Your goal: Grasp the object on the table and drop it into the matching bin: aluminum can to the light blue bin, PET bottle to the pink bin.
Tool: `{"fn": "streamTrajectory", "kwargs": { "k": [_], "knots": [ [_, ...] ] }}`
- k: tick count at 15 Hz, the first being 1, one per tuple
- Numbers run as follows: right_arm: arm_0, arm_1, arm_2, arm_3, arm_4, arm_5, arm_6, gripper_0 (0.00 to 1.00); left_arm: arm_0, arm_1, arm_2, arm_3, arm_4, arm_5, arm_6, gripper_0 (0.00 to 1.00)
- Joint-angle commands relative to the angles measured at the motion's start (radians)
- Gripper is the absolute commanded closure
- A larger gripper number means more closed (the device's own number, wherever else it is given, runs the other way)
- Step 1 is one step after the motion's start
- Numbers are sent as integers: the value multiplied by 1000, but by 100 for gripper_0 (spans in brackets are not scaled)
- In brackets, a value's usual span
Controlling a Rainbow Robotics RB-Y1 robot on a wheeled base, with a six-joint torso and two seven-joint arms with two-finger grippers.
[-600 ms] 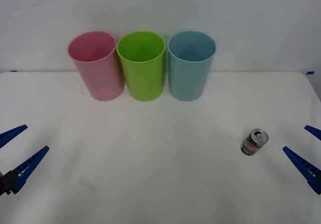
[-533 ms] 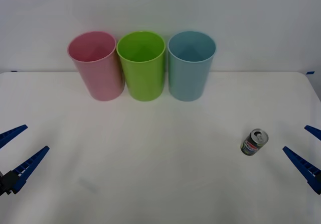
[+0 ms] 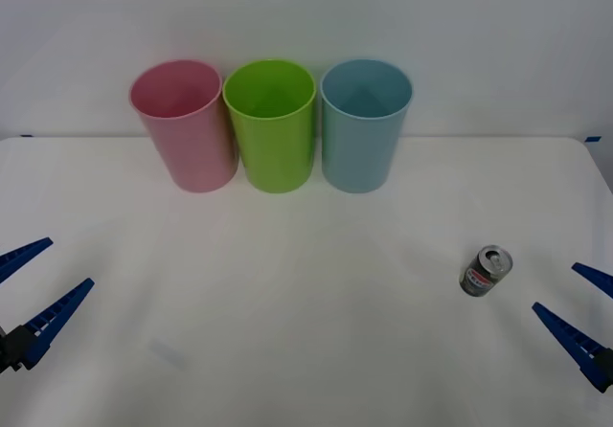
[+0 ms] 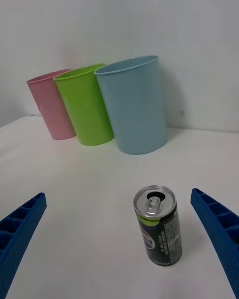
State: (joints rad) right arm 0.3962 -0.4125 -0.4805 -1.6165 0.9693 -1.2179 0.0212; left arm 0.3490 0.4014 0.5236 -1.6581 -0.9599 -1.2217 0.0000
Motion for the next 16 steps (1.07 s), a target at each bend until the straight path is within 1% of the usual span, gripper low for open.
{"fn": "streamTrajectory", "kwargs": {
  "k": [1,3,5,6,7,11,13,16],
  "knots": [
    [35,-20,13,12,0,6,13,0,0,0,0,0,0,0,0,0],
    [36,-29,20,49,11,1,32,0,0,0,0,0,0,0,0,0],
    [32,-28,26,78,52,-5,57,0,0,0,0,0,0,0,0,0],
    [30,-26,33,86,54,-3,72,0,0,0,0,0,0,0,0,0],
    [26,-23,39,99,54,4,132,0,0,0,0,0,0,0,0,0],
    [-22,-16,72,199,54,29,253,0,0,0,0,0,0,0,0,0],
    [-46,-16,97,237,54,57,267,0,0,0,0,0,0,0,0,0],
    [-62,-5,145,242,52,129,281,0,0,0,0,0,0,0,0,0]
  ]
}}
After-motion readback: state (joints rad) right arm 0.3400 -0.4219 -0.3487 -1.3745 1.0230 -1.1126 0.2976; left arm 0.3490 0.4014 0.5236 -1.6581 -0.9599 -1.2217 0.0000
